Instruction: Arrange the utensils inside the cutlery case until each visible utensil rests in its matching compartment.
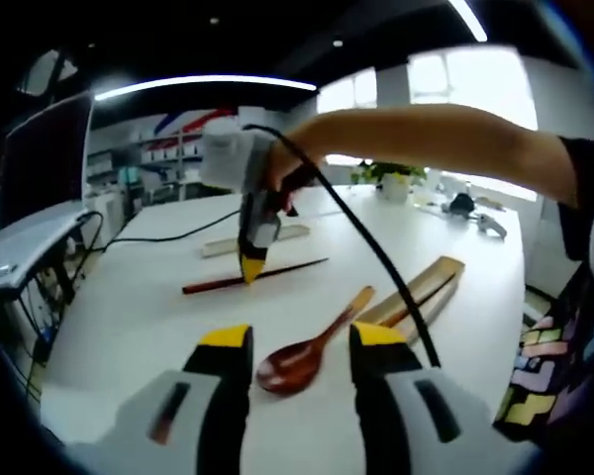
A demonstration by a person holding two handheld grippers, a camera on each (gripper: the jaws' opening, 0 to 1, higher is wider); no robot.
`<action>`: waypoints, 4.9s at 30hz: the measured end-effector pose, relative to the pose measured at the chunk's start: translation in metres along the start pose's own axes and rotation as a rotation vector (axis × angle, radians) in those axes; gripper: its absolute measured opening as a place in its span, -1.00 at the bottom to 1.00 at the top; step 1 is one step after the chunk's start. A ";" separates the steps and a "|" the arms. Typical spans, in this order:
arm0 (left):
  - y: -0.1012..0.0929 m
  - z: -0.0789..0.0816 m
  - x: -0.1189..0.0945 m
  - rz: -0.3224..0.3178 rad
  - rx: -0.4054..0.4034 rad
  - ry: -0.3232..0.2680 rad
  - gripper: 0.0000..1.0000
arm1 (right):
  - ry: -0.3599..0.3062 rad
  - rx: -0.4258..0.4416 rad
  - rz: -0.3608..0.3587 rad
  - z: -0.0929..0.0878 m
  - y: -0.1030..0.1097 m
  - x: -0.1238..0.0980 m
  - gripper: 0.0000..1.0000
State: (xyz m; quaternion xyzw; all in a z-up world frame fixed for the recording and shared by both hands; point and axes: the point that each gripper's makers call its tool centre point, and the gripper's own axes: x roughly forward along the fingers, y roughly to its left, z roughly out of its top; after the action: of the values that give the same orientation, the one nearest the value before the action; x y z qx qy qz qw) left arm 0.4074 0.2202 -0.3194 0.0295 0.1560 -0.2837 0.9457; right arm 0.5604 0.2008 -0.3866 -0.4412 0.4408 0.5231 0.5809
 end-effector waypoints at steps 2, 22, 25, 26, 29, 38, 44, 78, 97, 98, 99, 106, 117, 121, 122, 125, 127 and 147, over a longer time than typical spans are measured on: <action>0.000 0.001 0.000 -0.001 -0.002 -0.002 -0.19 | 0.015 -0.009 -0.009 0.000 0.000 0.000 -0.95; 0.009 0.006 0.000 0.007 -0.025 -0.019 -0.19 | 0.032 0.005 -0.015 -0.007 -0.007 -0.008 -0.95; 0.007 0.007 0.001 0.003 -0.020 -0.021 -0.19 | 0.019 0.014 -0.019 -0.007 -0.009 -0.018 -0.95; 0.007 0.008 0.001 0.004 -0.020 -0.022 -0.19 | 0.018 0.014 -0.020 -0.007 -0.009 -0.020 -0.95; 0.010 0.011 0.001 0.021 -0.043 -0.045 -0.19 | 0.033 0.004 -0.035 -0.006 -0.020 -0.034 -0.95; 0.020 0.016 -0.003 0.052 -0.068 -0.079 -0.19 | 0.040 0.005 -0.081 -0.017 -0.024 -0.074 -0.95; 0.018 0.020 -0.003 0.050 -0.078 -0.109 -0.19 | 0.052 0.000 -0.105 -0.033 -0.011 -0.093 -0.95; 0.015 0.025 0.001 0.021 -0.116 -0.147 -0.18 | -0.061 -0.005 -0.016 -0.105 0.089 -0.113 -0.96; 0.021 0.015 0.001 0.037 -0.131 -0.127 -0.18 | -0.161 -0.027 0.119 -0.128 0.137 -0.082 -0.95; 0.022 0.015 0.001 0.040 -0.132 -0.126 -0.18 | -0.174 -0.024 0.120 -0.128 0.138 -0.080 -0.95; 0.022 0.014 0.001 0.043 -0.132 -0.125 -0.18 | -0.185 -0.018 0.126 -0.126 0.139 -0.080 -0.95; 0.021 0.014 0.003 0.045 -0.136 -0.123 -0.18 | -0.202 -0.013 0.161 -0.128 0.154 -0.072 -0.95; 0.023 0.010 0.000 0.042 -0.137 -0.112 -0.18 | -0.226 0.052 0.177 -0.128 0.167 -0.064 -0.94; 0.030 0.010 -0.004 0.073 -0.148 -0.115 -0.18 | -0.225 0.051 0.176 -0.129 0.172 -0.063 -0.94; 0.030 0.010 -0.004 0.075 -0.148 -0.115 -0.18 | -0.225 0.050 0.175 -0.129 0.172 -0.062 -0.94; 0.031 0.009 -0.005 0.079 -0.151 -0.116 -0.18 | -0.233 0.051 0.176 -0.127 0.174 -0.063 -0.94; 0.030 0.009 -0.005 0.078 -0.151 -0.116 -0.18 | -0.232 0.059 0.182 -0.125 0.174 -0.063 -0.94; 0.042 -0.003 -0.004 0.107 -0.159 -0.060 -0.19 | -0.301 0.038 0.087 -0.110 0.156 -0.087 -0.86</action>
State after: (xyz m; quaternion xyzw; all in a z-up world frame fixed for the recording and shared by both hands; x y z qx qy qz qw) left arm 0.4264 0.2580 -0.3221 -0.0458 0.1478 -0.2202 0.9631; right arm 0.3933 0.0841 -0.3341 -0.3270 0.3773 0.5996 0.6254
